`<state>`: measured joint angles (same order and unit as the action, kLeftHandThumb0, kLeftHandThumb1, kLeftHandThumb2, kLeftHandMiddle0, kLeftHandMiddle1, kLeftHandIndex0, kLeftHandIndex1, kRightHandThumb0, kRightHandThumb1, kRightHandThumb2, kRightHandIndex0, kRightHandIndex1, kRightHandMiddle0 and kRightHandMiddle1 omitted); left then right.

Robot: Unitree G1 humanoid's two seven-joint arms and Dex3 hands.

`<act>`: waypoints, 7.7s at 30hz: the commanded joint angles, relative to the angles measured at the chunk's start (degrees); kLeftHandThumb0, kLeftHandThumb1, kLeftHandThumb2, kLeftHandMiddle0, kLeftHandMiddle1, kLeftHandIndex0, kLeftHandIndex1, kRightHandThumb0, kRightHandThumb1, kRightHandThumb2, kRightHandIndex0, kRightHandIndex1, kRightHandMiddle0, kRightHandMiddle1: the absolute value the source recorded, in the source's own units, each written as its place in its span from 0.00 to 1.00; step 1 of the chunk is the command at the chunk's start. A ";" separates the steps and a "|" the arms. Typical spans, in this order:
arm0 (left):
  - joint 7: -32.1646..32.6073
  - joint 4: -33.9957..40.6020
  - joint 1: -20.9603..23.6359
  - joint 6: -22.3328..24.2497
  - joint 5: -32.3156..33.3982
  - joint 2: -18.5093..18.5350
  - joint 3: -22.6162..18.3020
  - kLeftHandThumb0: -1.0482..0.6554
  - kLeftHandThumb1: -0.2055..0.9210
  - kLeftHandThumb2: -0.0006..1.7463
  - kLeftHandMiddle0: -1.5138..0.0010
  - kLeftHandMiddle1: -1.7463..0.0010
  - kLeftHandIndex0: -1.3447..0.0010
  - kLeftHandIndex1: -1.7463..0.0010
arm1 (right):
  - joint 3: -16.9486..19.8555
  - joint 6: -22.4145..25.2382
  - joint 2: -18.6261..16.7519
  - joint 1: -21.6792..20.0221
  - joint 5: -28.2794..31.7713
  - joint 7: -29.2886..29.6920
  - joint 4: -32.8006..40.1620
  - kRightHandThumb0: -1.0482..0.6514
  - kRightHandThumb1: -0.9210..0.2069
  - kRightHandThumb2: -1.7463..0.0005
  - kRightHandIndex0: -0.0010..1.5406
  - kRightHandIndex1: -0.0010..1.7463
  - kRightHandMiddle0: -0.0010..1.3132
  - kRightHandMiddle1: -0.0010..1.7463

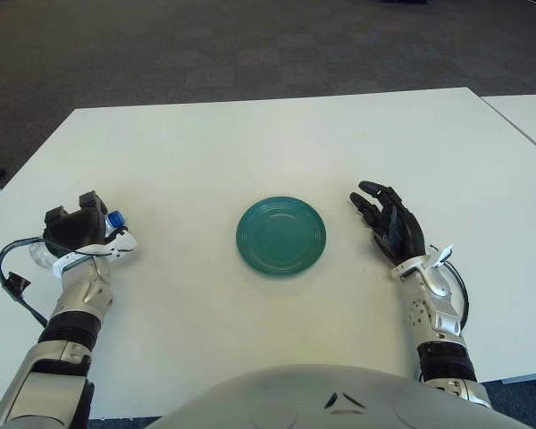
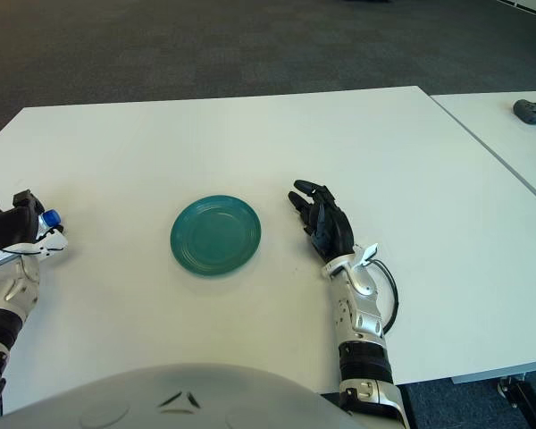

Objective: Put the bottle into the plate.

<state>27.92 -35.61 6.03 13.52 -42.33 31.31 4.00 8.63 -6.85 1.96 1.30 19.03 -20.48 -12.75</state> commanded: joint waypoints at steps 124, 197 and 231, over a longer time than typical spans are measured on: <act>-13.65 57.08 -16.94 16.56 -33.36 -6.48 1.32 0.33 0.41 0.79 0.24 0.00 0.51 0.00 | -2.12 2.58 -2.88 1.12 -1.13 2.35 -6.37 0.29 0.01 0.53 0.32 0.31 0.17 0.56; -23.75 40.32 10.48 7.81 -37.54 -26.20 24.66 0.35 0.48 0.74 0.23 0.00 0.56 0.00 | -5.77 2.00 -4.95 4.55 -2.70 2.54 -5.26 0.27 0.00 0.54 0.26 0.44 0.15 0.58; -32.74 42.23 8.82 11.91 -38.38 -32.85 32.01 0.36 0.55 0.68 0.27 0.00 0.60 0.00 | -7.76 1.67 -5.88 7.13 -3.28 3.78 -2.72 0.27 0.00 0.54 0.26 0.44 0.14 0.59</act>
<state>-5.73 4.84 15.72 25.33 -79.54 -2.66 35.77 1.14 -8.76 -3.76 4.25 16.85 -18.05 -12.24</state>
